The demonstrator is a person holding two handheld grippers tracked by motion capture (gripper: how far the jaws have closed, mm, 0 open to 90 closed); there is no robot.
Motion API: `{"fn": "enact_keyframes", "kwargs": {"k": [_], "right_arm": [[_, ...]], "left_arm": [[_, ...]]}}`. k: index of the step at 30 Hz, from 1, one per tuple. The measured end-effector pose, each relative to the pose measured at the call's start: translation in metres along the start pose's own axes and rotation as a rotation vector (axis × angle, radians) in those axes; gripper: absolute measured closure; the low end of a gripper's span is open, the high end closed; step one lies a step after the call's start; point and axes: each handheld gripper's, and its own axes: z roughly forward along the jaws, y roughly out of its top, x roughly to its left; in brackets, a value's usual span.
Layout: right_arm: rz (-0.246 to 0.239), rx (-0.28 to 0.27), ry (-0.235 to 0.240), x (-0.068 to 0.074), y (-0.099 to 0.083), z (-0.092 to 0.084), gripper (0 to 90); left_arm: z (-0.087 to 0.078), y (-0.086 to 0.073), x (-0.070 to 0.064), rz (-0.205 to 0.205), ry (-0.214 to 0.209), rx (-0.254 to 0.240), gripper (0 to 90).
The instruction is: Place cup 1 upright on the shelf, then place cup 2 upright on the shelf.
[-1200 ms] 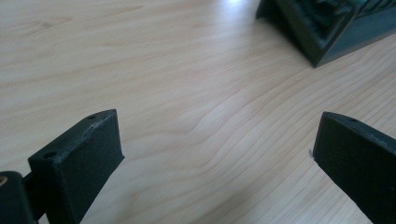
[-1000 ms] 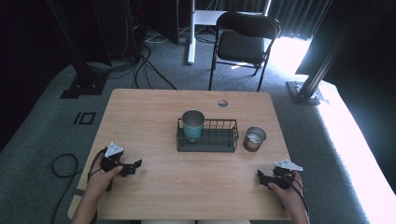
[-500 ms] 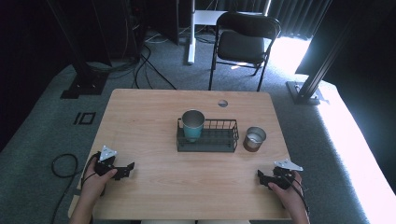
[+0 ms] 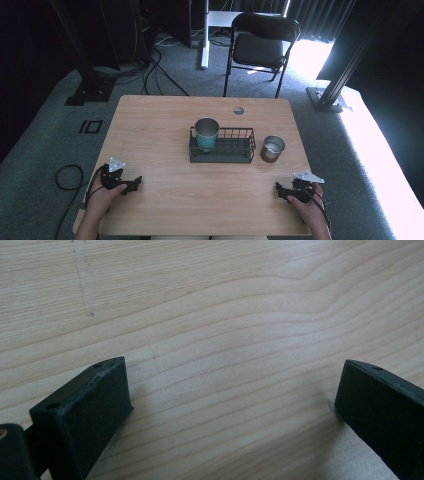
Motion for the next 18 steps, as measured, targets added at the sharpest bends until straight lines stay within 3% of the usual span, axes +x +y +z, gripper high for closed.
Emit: {"fn": "enact_keyframes", "kwargs": {"k": [18], "right_arm": [[0.002, 0.002, -0.001, 0.0, 0.0004, 0.0003, 11.6]], "left_arm": [[0.0002, 0.0003, -0.0007, -0.005, 0.006, 0.001, 1.9]]}}
